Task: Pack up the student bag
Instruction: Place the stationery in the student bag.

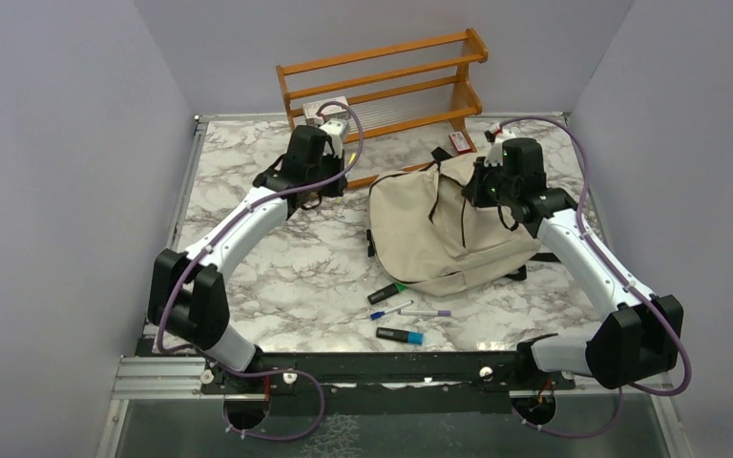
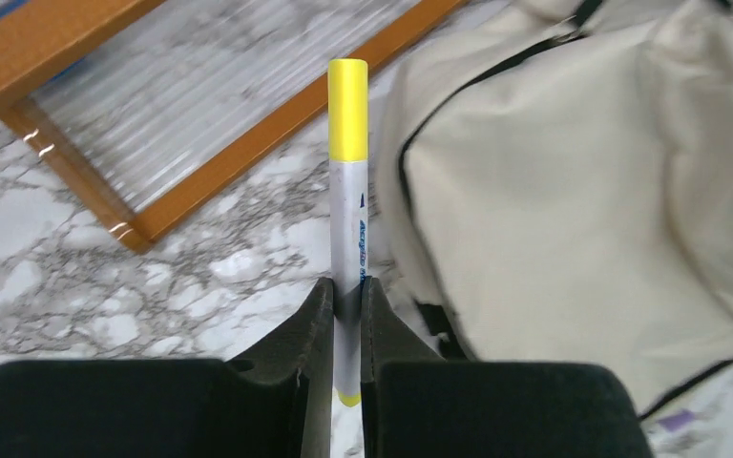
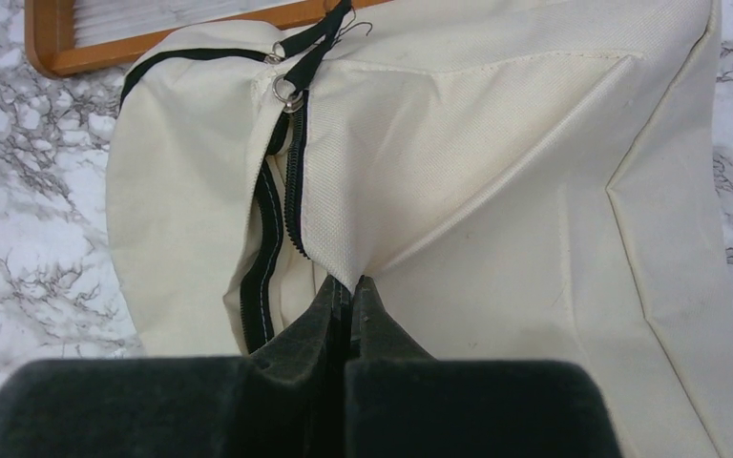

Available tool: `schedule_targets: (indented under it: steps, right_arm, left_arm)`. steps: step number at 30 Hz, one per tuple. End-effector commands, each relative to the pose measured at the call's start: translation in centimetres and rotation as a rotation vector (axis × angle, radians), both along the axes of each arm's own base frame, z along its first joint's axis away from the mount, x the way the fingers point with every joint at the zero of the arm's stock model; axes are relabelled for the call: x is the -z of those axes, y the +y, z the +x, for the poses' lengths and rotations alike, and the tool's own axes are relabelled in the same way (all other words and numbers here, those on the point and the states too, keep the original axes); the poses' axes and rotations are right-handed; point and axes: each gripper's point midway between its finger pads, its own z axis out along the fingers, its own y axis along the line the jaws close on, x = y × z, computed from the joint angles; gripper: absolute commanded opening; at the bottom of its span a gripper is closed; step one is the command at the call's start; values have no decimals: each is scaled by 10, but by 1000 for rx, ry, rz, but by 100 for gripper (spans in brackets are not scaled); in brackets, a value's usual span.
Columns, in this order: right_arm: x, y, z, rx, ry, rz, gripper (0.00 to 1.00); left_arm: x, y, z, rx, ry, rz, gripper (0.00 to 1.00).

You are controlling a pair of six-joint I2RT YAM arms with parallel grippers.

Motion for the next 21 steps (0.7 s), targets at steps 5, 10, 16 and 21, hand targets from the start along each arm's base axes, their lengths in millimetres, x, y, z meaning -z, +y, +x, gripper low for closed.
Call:
schedule_targets:
  steps: [5, 10, 16, 21]
  right_arm:
    - [-55, 5, 7, 14, -178, 86, 1]
    - [-70, 7, 3, 5, -239, 122, 1]
    - [-72, 8, -1, -15, -233, 120, 1]
    - [-74, 12, -4, -35, -236, 134, 1]
  left_arm:
    - [-75, -107, -60, 197, 50, -333, 0]
    - [-64, -163, -99, 317, 146, -375, 0]
    - [-63, -184, -107, 332, 200, -424, 0]
    - [-59, -199, -110, 373, 231, -438, 0]
